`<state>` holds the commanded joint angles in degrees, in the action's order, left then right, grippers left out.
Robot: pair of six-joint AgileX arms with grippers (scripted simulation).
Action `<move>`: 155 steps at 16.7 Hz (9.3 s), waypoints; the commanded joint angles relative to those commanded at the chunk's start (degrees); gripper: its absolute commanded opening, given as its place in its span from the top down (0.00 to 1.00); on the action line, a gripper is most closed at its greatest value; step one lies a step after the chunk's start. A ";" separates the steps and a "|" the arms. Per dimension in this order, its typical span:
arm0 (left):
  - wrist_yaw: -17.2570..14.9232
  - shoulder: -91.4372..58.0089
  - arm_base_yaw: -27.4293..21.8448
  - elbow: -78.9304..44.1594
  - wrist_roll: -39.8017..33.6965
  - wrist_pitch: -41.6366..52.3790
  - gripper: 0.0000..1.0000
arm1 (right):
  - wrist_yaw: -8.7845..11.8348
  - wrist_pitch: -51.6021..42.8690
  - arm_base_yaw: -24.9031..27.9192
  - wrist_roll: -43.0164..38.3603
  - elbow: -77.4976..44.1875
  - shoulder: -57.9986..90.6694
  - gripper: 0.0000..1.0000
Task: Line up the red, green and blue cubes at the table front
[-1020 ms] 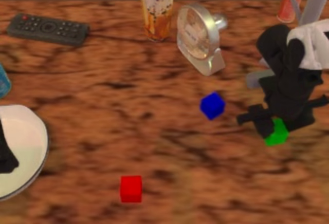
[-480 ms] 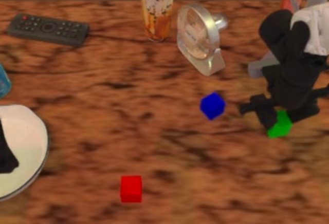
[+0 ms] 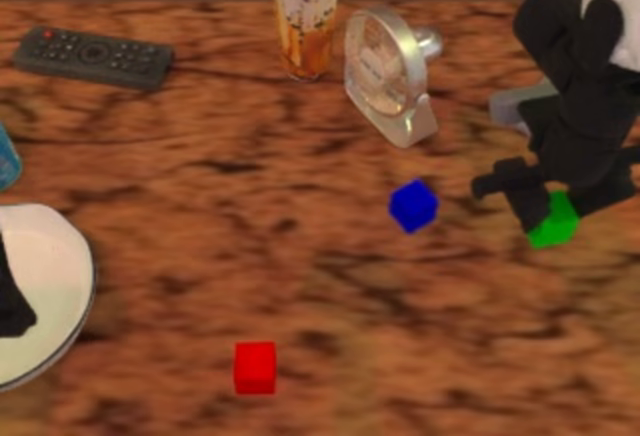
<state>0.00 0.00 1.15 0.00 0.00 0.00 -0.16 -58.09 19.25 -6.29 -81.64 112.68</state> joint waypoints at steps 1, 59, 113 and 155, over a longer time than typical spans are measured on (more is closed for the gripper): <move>0.00 0.00 0.00 0.00 0.00 0.00 0.00 | 0.00 -0.04 0.12 -0.13 -0.05 0.04 1.00; 0.00 0.00 0.00 0.00 0.00 0.00 0.00 | -0.70 7.93 33.68 -46.68 2.73 5.20 0.00; 0.00 0.00 0.00 0.00 0.00 0.00 0.00 | -0.20 0.02 10.55 9.59 -28.87 29.76 0.38; 0.00 0.00 0.00 0.00 0.00 0.00 0.00 | -0.80 -6.45 19.46 -19.59 -7.62 2.57 1.00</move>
<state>0.00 0.00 1.15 0.00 0.00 0.00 -0.96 -64.53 38.70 -25.88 -89.26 115.25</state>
